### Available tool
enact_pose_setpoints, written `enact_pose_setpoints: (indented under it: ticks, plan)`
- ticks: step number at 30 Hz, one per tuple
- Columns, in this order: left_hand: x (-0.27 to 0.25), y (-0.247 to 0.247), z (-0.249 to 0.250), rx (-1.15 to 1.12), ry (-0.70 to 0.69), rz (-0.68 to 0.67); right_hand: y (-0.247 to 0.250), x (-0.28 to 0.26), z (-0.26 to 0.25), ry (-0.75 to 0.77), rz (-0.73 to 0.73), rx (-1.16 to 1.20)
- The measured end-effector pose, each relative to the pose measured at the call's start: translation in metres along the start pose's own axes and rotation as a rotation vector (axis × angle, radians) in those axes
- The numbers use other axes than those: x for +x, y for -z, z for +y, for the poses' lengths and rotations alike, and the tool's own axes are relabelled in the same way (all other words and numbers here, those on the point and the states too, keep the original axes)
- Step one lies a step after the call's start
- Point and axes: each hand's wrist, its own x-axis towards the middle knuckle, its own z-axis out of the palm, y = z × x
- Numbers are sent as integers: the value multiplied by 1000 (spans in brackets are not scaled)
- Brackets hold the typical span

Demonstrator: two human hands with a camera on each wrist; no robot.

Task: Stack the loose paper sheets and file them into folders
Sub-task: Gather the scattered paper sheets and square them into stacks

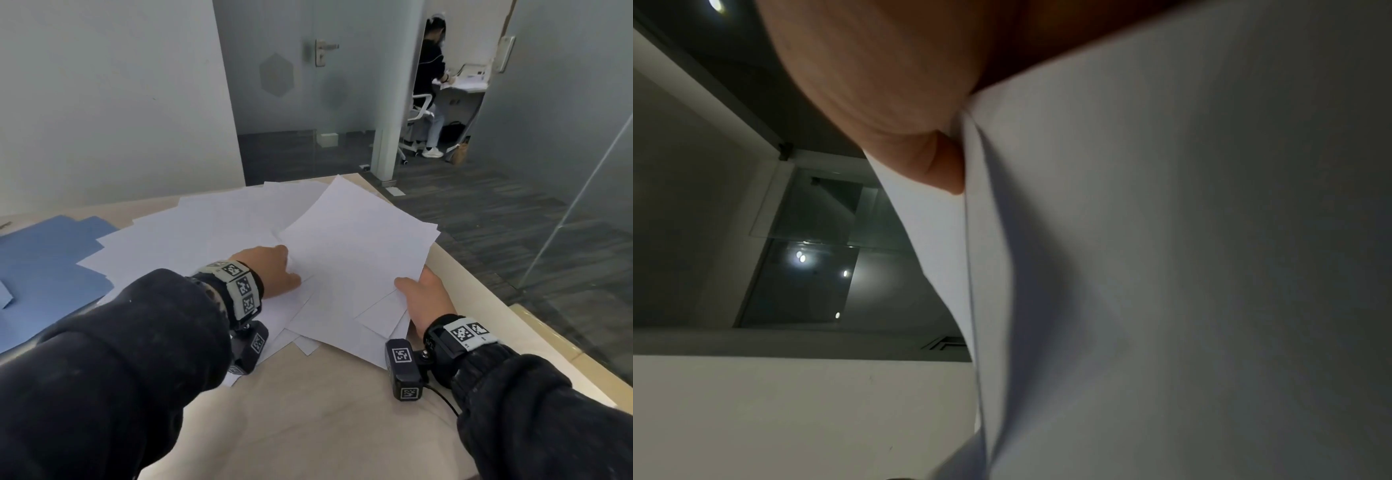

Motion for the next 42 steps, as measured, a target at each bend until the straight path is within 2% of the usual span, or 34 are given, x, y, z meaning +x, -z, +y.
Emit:
enact_pose_setpoints:
  ticks: [3,7,12,20,25,29,32,38,42]
  plan:
    - [4,-16,6,16,8,-102,6,2,3,-27,14,101]
    - [1,-24,8,45,41,-138,9,2,6,-30,-10,169]
    - [-3,-24,15,63,1,-101,9,3,6,-15,-37,156]
    - [-1,-20,23,70,121,-54,9,6,9,19,-47,80]
    - [-12,-13,14,-85,159,37,6,6,6,37,-58,15]
    - [-36,-15,7,-143,118,151,5,0,3,30,-83,-60]
    - [-58,-18,8,-145,64,179,1,-12,-1,31,-127,-134]
    - [-99,-25,31,-143,-12,145,-9,-57,-1,5,-236,-113]
    - [-124,-28,57,-145,-53,67,-16,-86,-3,8,-338,-81]
